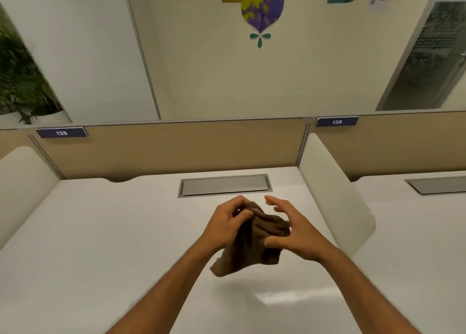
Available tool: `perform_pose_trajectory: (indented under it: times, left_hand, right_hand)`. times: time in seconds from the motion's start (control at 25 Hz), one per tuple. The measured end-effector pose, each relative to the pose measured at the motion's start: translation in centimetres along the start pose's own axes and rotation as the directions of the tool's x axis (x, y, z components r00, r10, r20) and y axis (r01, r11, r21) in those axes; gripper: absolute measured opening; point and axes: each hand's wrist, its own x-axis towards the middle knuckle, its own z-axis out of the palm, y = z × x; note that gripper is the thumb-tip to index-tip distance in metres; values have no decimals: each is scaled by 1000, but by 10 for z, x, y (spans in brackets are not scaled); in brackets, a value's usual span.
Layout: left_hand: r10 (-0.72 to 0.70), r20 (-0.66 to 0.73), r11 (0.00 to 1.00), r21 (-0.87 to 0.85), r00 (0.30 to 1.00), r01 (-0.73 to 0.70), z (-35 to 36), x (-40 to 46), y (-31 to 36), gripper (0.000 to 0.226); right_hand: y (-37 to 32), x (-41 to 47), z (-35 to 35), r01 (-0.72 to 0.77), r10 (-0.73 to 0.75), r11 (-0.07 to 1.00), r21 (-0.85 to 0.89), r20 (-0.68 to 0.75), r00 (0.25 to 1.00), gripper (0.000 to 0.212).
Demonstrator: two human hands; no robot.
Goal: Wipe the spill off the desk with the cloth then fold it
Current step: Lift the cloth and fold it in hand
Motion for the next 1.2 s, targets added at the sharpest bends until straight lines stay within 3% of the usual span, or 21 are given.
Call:
perform_pose_trajectory:
  times: [0.08,0.2,0.32,0.48,0.56,0.64,0.72,0.76,0.84,1.0,1.2]
  left_hand:
    - [-4,-27,1000,-28,1000,3,-1,5,6,17]
    - [-35,-148,992,-124,988,17,-10,15,19,17]
    - [-127,-253,955,-291,959,49,-27,24,26,14]
    - [-227,-287,835,-549,931,34,-31,22,28,21]
    - [-251,-290,781,-625,924,16,-28,21,28,24]
    - [-262,-279,743,-670,924,8,-26,23,29,25]
    - [-268,-285,732,-681,920,2,-27,27,29,25]
    - [-270,-286,737,-676,919,6,-29,29,29,25]
    - [-271,-292,757,-654,917,16,-33,35,28,25]
    - [-314,-353,827,-557,881,72,-37,46,23,23]
    - [-344,-309,861,-481,887,166,-37,52,19,22]
  right_hand:
    - [1,9,-11,-24,27,994,107,-23,999,94]
    - [7,26,-17,-145,212,896,420,-116,970,74]
    - [16,41,-11,-328,391,763,558,6,920,71]
    - [20,49,5,-302,210,794,528,227,951,85]
    - [15,52,10,-249,113,806,537,274,955,103]
    - [8,57,12,-175,54,839,516,241,969,91]
    - [3,62,12,-108,42,851,514,138,990,64]
    - [1,64,10,-94,57,823,560,83,995,60]
    - [-2,68,2,-64,88,777,626,-8,996,60]
    - [-10,79,-19,-50,109,811,583,-67,992,57]
    - [-11,89,-37,-57,170,773,632,-119,978,75]
